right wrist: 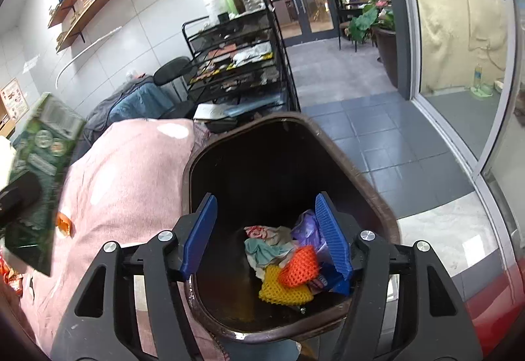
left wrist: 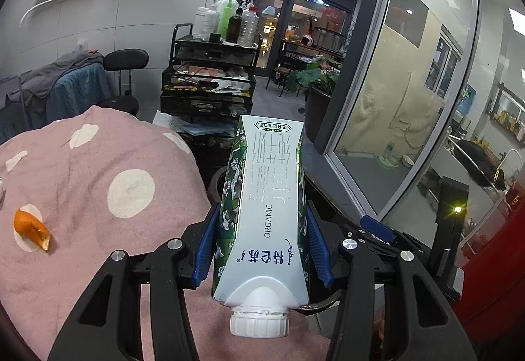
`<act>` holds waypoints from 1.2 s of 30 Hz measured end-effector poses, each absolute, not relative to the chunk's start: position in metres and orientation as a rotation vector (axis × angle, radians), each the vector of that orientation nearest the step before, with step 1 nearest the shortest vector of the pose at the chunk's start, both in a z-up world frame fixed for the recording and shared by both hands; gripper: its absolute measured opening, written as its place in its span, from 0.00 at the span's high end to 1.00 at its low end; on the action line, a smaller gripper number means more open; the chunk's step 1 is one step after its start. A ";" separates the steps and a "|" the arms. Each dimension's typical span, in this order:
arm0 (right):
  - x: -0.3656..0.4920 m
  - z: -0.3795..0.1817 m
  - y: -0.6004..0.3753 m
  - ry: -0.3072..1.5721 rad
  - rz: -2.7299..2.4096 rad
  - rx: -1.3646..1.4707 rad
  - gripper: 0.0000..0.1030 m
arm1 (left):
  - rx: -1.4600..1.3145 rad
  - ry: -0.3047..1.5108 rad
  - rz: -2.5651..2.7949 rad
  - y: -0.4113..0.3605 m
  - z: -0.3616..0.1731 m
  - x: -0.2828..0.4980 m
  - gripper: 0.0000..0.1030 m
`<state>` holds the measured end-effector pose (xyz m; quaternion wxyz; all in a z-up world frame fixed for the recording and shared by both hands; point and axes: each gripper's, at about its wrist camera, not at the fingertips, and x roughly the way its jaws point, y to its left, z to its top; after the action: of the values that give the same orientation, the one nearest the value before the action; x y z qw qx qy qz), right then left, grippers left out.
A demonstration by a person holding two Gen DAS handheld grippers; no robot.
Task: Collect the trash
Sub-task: 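Lower the milk carton into the bin and open the left tool, then move both open tools back over the white wrapper and orange peel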
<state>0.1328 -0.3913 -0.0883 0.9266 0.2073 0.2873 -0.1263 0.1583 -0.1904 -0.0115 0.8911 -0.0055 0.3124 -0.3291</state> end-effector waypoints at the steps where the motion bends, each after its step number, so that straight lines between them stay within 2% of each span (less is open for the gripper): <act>1: 0.130 -0.087 -0.394 0.581 -0.273 0.430 0.39 | -0.003 0.657 -0.685 -0.196 -0.013 0.161 0.52; 23: 0.109 -0.080 -0.428 0.566 -0.383 0.475 0.37 | 0.167 0.870 -0.670 -0.258 -0.061 0.194 0.51; 25: 0.109 -0.080 -0.428 0.570 -0.383 0.473 0.36 | 0.174 0.871 -0.662 -0.259 -0.062 0.194 0.45; 27: 0.109 -0.081 -0.428 0.571 -0.382 0.472 0.35 | 0.169 0.860 -0.668 -0.258 -0.059 0.192 0.24; 36: 0.109 -0.077 -0.426 0.558 -0.380 0.467 0.34 | 0.062 0.767 -0.691 -0.236 -0.033 0.178 0.14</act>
<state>0.1092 -0.4256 -0.0769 0.9169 0.2272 0.2714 -0.1845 0.1779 -0.2357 -0.0326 0.8692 0.0298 0.3668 -0.3304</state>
